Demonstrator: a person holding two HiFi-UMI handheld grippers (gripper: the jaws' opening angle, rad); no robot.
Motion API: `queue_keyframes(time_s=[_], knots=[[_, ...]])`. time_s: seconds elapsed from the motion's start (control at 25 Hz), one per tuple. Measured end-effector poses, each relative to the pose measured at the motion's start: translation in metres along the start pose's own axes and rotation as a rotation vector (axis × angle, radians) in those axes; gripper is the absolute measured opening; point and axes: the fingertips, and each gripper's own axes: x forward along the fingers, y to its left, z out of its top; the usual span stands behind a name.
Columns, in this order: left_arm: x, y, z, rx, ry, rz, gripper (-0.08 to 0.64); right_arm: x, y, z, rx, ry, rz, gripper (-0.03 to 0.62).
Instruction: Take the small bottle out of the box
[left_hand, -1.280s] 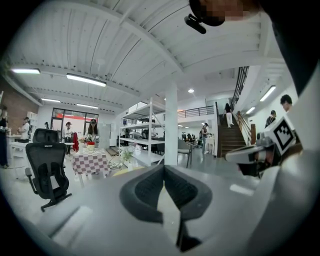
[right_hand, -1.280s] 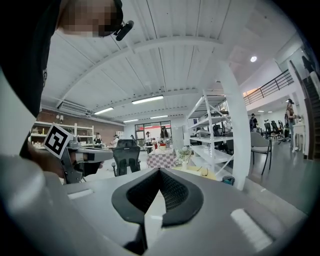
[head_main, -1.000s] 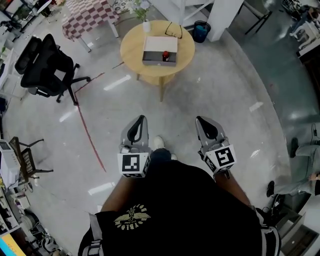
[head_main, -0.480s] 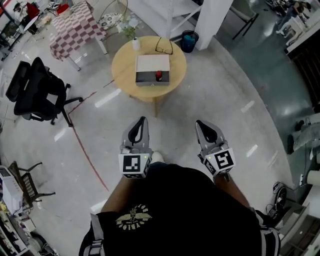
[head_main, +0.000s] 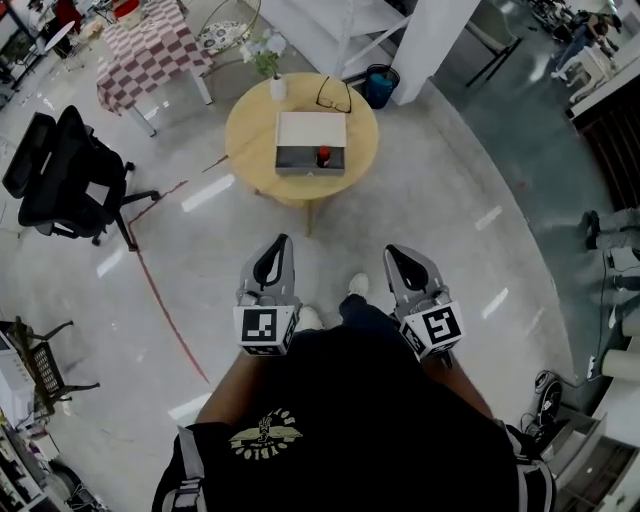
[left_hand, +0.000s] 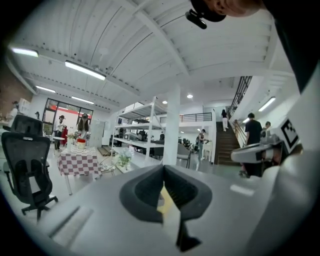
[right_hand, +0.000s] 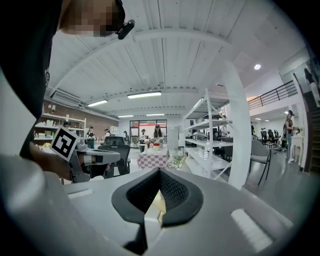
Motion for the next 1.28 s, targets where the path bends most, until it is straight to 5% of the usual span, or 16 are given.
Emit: queue_keyframes(time_s=[0.36, 0.64, 1.28], knots=[[0.006, 0.011, -0.011, -0.028, 0.038, 0.053, 0.000, 0.031, -0.013, -0.015, 0.063, 0.010, 0.061, 0.008], [-0.004, 0.051, -0.008, -0.041, 0.036, 0.128, 0.000, 0.077, 0.017, 0.001, 0.042, -0.007, 0.163, 0.008], [0.036, 0.068, -0.014, -0.071, 0.037, 0.081, 0.000, 0.117, 0.021, 0.000, 0.034, 0.048, 0.197, 0.008]])
